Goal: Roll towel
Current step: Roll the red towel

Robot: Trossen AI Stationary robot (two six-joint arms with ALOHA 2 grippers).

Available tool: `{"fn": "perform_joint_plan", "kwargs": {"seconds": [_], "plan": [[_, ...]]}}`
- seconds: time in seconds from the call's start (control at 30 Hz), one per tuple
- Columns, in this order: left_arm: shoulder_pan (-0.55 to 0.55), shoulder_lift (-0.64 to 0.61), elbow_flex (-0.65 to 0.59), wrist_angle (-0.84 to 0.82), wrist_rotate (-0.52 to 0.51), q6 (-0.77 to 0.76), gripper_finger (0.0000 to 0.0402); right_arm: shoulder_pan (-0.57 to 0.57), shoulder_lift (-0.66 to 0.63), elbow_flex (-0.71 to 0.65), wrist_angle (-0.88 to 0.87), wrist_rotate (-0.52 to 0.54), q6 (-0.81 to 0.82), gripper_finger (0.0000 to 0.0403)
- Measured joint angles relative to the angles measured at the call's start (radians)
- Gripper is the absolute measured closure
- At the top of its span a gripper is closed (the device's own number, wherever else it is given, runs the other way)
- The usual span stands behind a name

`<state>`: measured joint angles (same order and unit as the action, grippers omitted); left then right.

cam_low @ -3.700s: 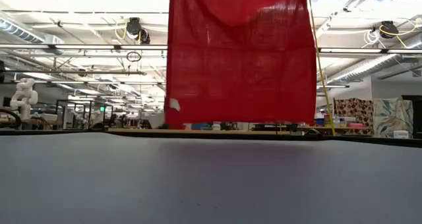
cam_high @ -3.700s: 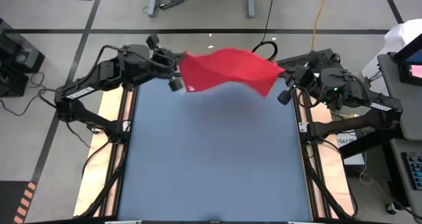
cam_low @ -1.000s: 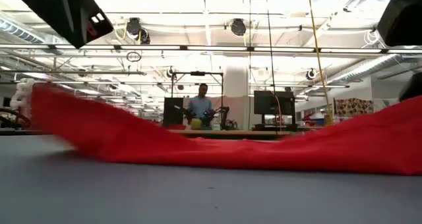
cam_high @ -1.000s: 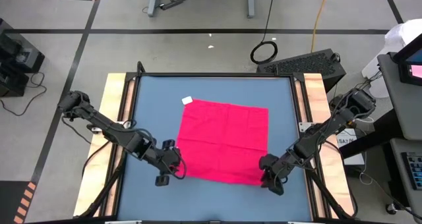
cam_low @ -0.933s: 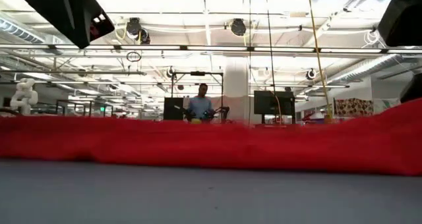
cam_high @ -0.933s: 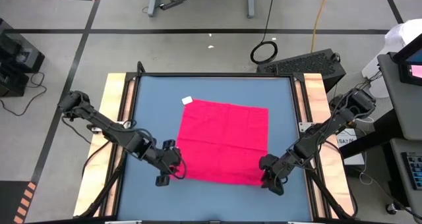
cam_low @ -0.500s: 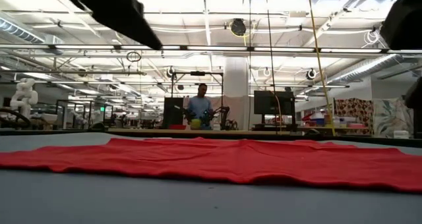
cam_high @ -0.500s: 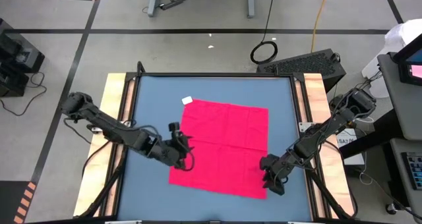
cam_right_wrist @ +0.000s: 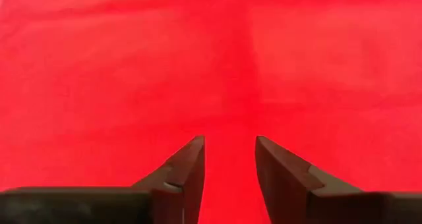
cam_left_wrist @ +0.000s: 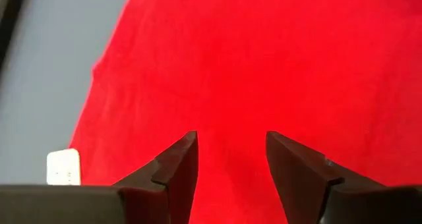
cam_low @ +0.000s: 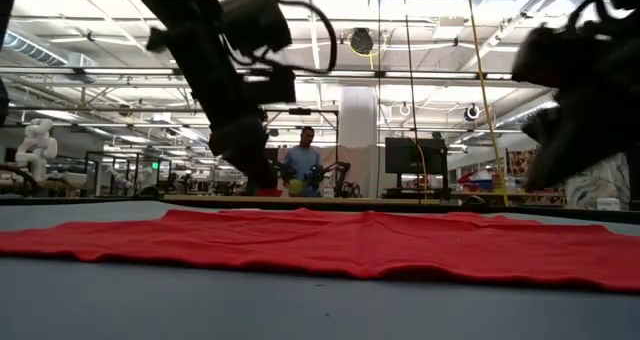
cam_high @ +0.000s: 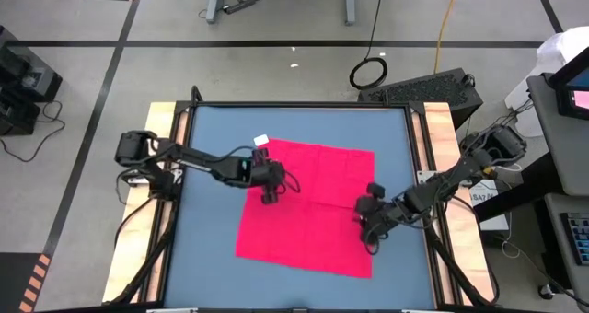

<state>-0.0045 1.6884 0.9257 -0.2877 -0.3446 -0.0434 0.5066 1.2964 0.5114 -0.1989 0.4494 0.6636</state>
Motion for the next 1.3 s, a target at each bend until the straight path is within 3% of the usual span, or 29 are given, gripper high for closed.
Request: {"fn": "perform_joint_plan", "kwargs": {"seconds": [0.27,0.53,0.9,1.03,1.3], "plan": [[0.089,0.027,0.000,-0.077,0.002,0.000,0.0287,-0.140,0.026,0.000,0.009,0.149,-0.105,0.0342],[0.171,0.029,0.000,-0.146,-0.053,-0.003,0.0323,-0.249,0.142,0.000,0.113,0.171,-0.162,0.0395],[0.293,0.027,0.000,-0.283,-0.130,-0.063,0.0325,-0.409,0.307,-0.001,0.245,0.178,-0.305,0.0402],[0.280,0.025,0.000,-0.264,-0.066,-0.079,0.0325,-0.439,0.273,-0.001,0.252,0.092,-0.369,0.0402],[0.253,0.025,-0.002,-0.189,-0.052,-0.048,0.0325,-0.436,0.078,0.008,0.163,-0.031,-0.388,0.0403]]}}
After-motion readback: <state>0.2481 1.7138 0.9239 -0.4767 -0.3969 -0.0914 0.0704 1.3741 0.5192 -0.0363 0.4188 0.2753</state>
